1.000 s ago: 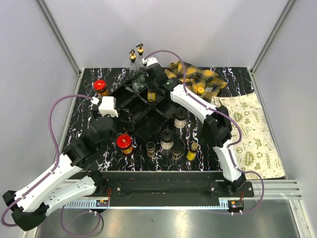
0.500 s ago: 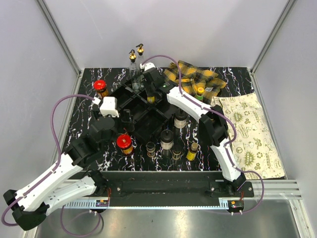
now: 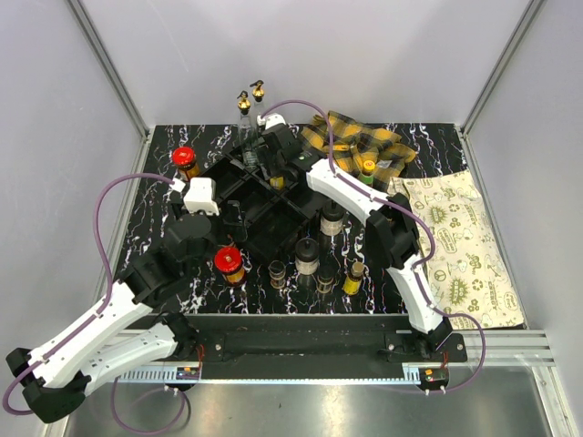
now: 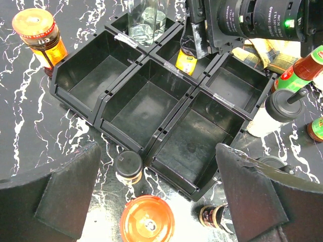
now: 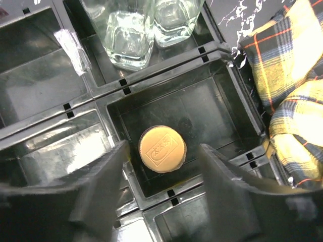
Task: Organize the condiment bottles
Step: Place the bottle in the storage box.
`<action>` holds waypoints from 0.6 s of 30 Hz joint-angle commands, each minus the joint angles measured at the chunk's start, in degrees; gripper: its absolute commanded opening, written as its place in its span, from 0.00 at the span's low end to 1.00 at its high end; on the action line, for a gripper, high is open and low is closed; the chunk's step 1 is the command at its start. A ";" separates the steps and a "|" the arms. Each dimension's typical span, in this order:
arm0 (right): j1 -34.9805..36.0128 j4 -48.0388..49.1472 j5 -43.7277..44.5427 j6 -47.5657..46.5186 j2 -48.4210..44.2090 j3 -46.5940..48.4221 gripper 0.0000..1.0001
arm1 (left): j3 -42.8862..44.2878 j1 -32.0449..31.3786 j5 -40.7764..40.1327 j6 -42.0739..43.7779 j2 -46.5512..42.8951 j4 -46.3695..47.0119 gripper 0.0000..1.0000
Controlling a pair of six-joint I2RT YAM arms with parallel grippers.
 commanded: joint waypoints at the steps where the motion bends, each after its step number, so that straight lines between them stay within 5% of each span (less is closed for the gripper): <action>1: 0.63 -0.22 1.35 0.18 0.60 3.67 0.74 | 0.14 0.27 -1.23 -0.66 -0.71 1.78 0.99; 9: 0.63 -3.55 -0.24 0.52 -2.30 7.26 0.99 | 0.84 0.27 -1.49 -0.31 -1.15 1.08 0.99; 13: 0.63 -9.17 1.51 2.28 -6.69 8.86 1.00 | 1.19 0.27 -0.62 -0.05 -1.76 0.72 0.99; 18: 0.63 -10.76 2.31 4.65 -19.33 -1.50 1.00 | 1.55 0.27 0.00 -0.66 -1.94 0.20 0.99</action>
